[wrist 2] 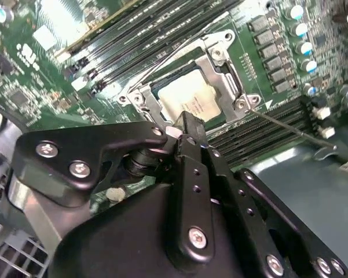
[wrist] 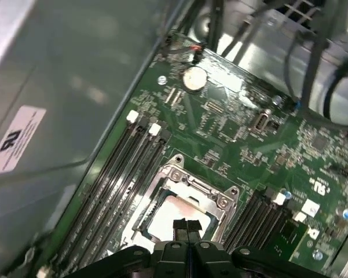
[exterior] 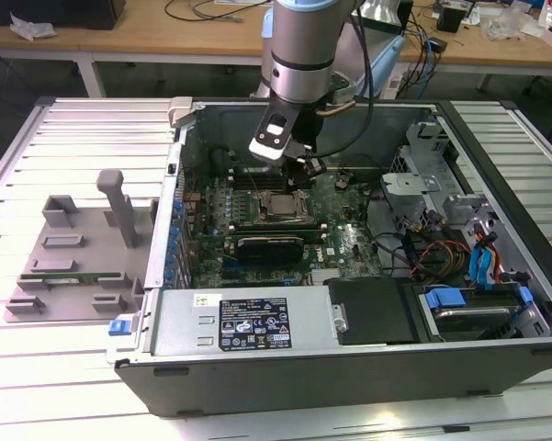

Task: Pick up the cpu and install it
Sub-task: 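Close the cpu cover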

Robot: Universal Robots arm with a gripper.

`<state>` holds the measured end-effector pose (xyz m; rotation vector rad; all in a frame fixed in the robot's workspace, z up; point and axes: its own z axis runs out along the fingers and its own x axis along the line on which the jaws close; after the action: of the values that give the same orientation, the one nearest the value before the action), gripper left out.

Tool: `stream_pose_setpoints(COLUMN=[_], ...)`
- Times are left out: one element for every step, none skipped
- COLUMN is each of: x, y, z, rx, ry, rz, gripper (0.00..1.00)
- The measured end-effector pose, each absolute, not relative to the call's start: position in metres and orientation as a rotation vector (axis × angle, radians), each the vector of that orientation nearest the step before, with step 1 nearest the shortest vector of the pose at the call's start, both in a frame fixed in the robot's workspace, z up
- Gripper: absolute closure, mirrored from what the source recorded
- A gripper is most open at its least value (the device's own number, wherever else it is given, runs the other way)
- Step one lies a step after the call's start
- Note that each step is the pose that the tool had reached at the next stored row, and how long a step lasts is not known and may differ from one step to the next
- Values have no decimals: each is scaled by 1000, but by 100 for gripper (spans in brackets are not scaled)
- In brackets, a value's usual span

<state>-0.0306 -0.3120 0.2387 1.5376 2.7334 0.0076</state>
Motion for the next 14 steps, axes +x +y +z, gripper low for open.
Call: stream_pose_setpoints(x=[-31, -31, -31, -31, -31, -31, -31, -31, -31, -31, -31, -31, -31, -31], y=[-312, -312, -312, -312, -312, -312, -312, -312, -312, -312, -312, -312, -312, -312], z=[239, 239, 239, 239, 239, 239, 239, 239, 239, 239, 239, 239, 239, 239], rx=[1515, 1488, 1437, 1371, 1293, 1230, 1191, 1165, 1112, 1083, 1043, 986, 914, 889], ry=[2746, 2761, 2788, 2821, 2858, 2886, 2902, 2913, 2933, 2944, 2959, 2978, 3001, 3009], rz=[8, 8, 8, 8, 8, 8, 8, 9, 9, 9, 9, 9, 9, 9], gripper=[89, 89, 89, 89, 89, 89, 89, 89, 89, 89, 89, 89, 89, 89])
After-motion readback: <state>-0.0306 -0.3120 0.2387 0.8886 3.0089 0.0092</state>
